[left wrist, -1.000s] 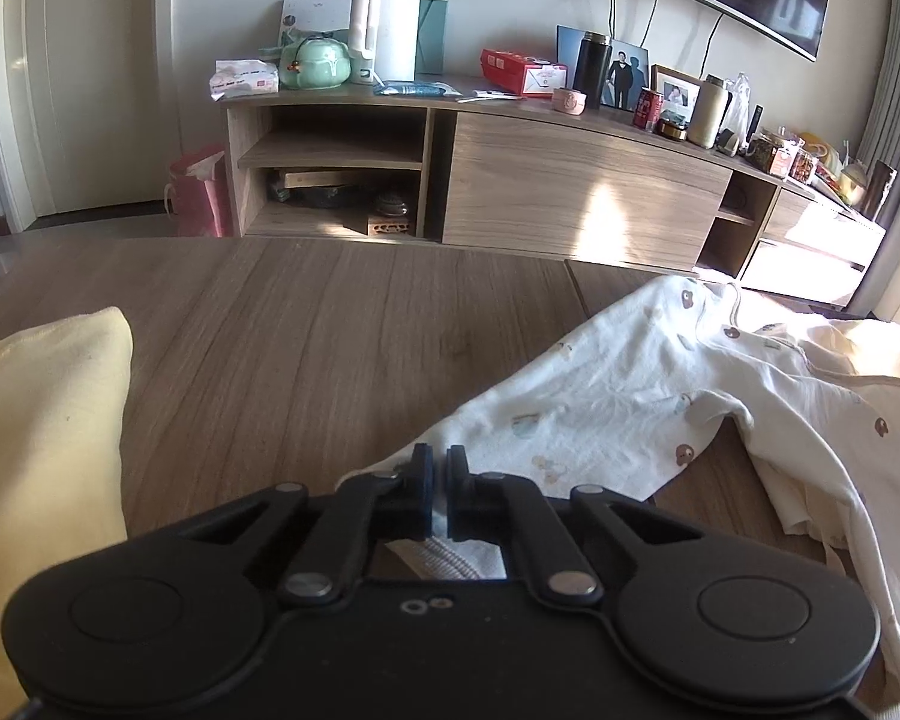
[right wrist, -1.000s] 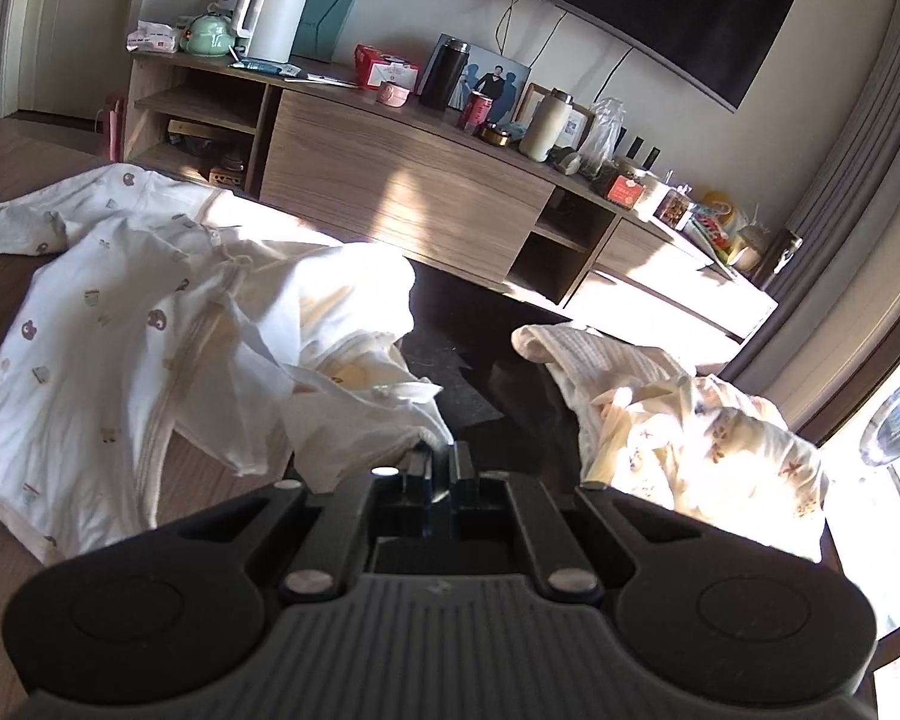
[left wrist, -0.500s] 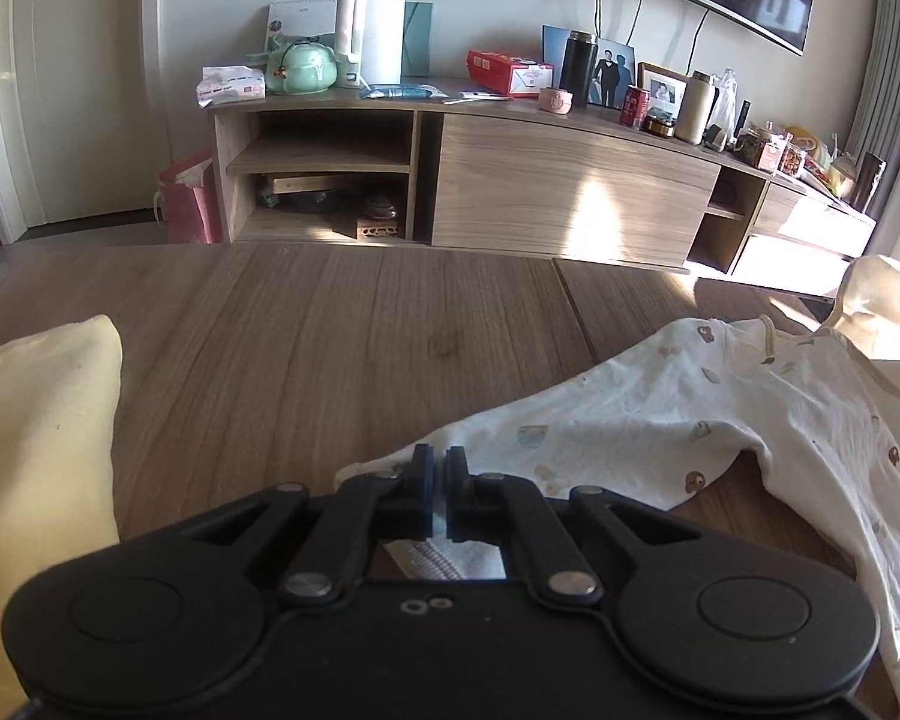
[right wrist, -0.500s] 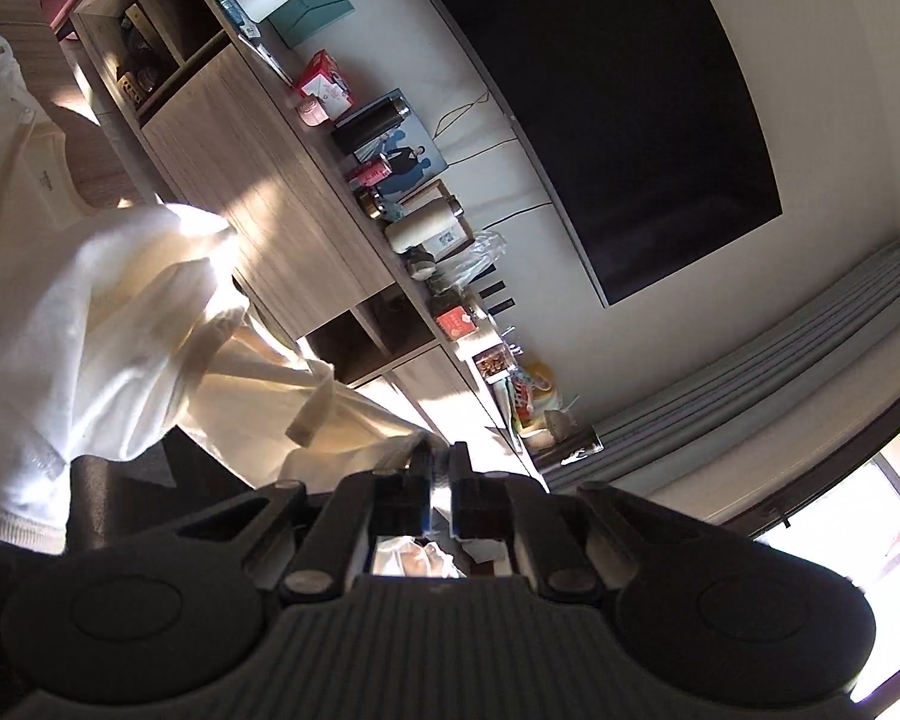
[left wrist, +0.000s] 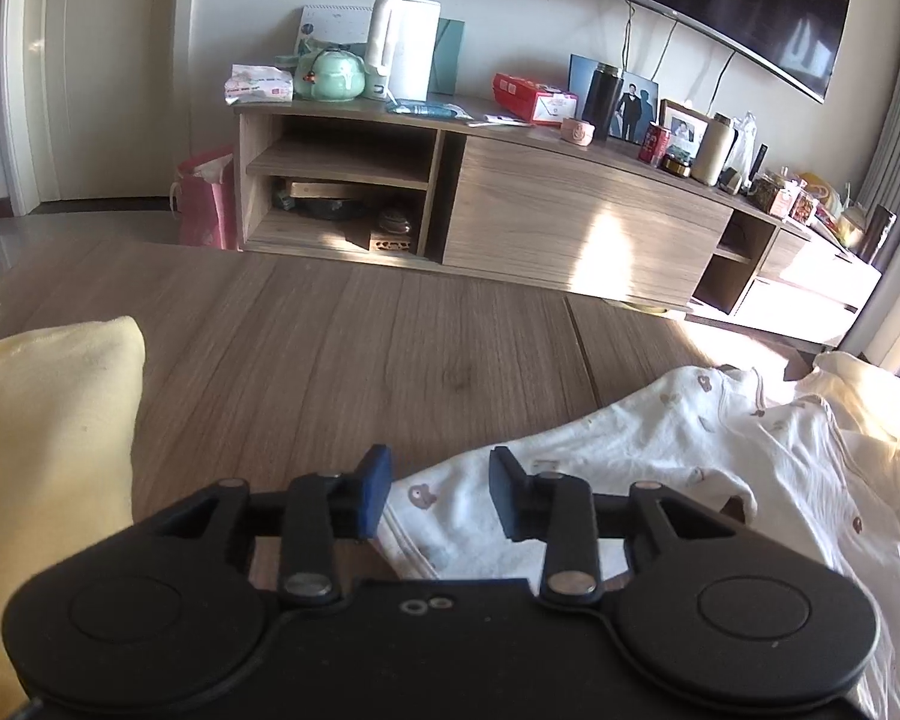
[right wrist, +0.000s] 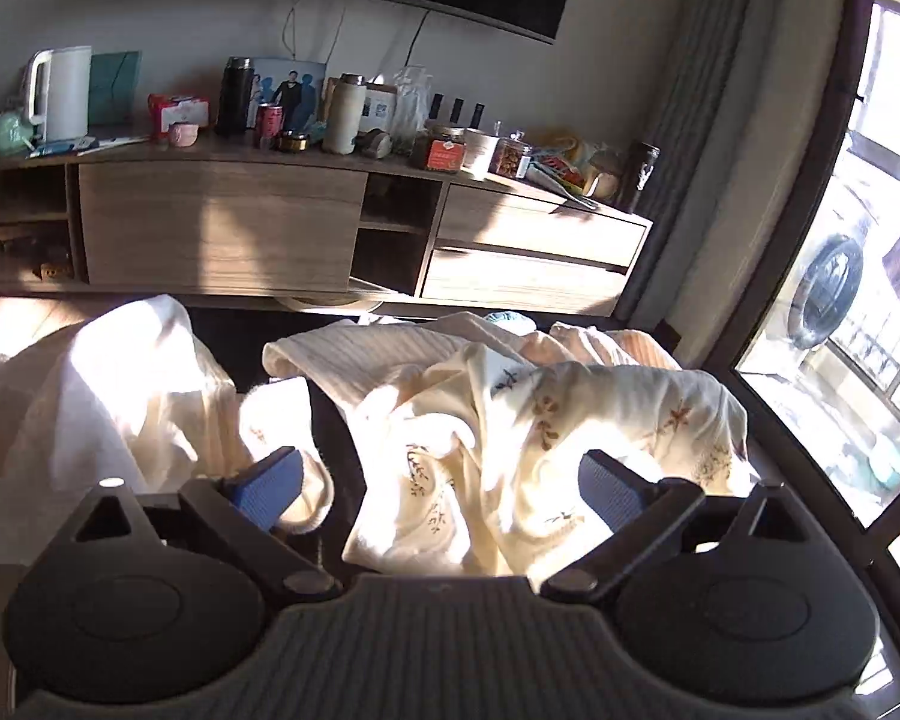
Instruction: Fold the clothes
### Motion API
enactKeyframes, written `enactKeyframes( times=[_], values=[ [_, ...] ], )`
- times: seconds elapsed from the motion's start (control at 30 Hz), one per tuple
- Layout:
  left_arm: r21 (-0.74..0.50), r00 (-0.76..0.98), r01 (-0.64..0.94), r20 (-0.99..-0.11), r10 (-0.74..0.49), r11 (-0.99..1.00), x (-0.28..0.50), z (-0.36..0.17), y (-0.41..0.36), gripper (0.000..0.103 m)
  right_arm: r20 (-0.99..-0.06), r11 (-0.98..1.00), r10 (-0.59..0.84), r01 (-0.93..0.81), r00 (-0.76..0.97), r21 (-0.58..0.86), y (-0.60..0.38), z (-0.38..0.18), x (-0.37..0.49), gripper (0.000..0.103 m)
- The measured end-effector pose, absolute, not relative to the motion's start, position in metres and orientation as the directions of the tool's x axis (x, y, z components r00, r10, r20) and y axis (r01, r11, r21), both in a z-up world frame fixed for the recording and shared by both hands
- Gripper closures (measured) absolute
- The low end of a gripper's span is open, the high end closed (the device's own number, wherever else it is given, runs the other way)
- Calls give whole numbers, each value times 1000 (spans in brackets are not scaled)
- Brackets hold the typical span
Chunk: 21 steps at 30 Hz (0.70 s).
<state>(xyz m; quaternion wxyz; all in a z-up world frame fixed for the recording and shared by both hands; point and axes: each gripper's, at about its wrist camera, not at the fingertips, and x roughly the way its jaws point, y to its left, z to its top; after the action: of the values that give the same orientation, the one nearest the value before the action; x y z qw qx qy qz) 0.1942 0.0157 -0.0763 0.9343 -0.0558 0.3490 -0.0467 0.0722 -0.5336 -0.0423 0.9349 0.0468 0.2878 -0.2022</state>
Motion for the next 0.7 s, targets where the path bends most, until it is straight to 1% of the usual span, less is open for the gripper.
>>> enactKeyframes(
  times=[0.07, 0.1, 0.13, 0.17, 0.23, 0.3, 0.4, 0.43, 0.5, 0.53, 0.57, 0.6, 0.7],
  values=[
    [-149, 767, 22, -632, -112, 989, 192, -69, 20, 61, -551, 869, -254, 437, 795, 230, -548, -38, 50, 4],
    [-161, 773, 11, -625, -110, 987, 191, -66, 22, 61, -541, 842, -184, 416, 820, 344, -550, -40, 41, 4],
    [-167, 777, 8, -620, -111, 986, 190, -63, 22, 61, -531, 806, -108, 387, 840, 449, -551, -43, 33, 4],
    [-172, 784, 13, -610, -117, 985, 187, -59, 21, 61, -542, 777, -28, 359, 840, 517, -546, -50, 32, 4],
    [-172, 792, 53, -593, -146, 984, 182, -51, 11, 61, -585, 747, 28, 372, 811, 551, -532, -63, 37, 3],
    [-156, 790, 99, -588, -173, 983, 177, -47, -4, 61, -621, 730, 21, 413, 783, 545, -520, -74, 48, 4],
    [-121, 780, 161, -592, -201, 980, 171, -47, -28, 60, -642, 697, 66, 425, 764, 578, -513, -89, 61, 4],
    [-112, 777, 176, -595, -208, 978, 170, -48, -35, 59, -644, 704, 72, 418, 761, 574, -510, -89, 68, 6],
    [-95, 767, 173, -611, -195, 980, 171, -55, -41, 59, -655, 725, 83, 405, 751, 557, -503, -88, 84, 35],
    [-88, 764, 164, -619, -183, 982, 172, -58, -42, 59, -680, 756, 85, 398, 728, 520, -496, -86, 92, 60],
    [-82, 759, 147, -629, -165, 986, 174, -63, -41, 59, -700, 782, 83, 389, 709, 487, -490, -85, 100, 63],
    [-83, 755, 128, -638, -151, 988, 176, -66, -38, 59, -702, 801, 74, 378, 708, 465, -486, -83, 103, 63],
    [-86, 735, 72, -669, -111, 994, 182, -78, -27, 58, -689, 835, 81, 328, 721, 441, -473, -77, 110, 60]
  ],
)
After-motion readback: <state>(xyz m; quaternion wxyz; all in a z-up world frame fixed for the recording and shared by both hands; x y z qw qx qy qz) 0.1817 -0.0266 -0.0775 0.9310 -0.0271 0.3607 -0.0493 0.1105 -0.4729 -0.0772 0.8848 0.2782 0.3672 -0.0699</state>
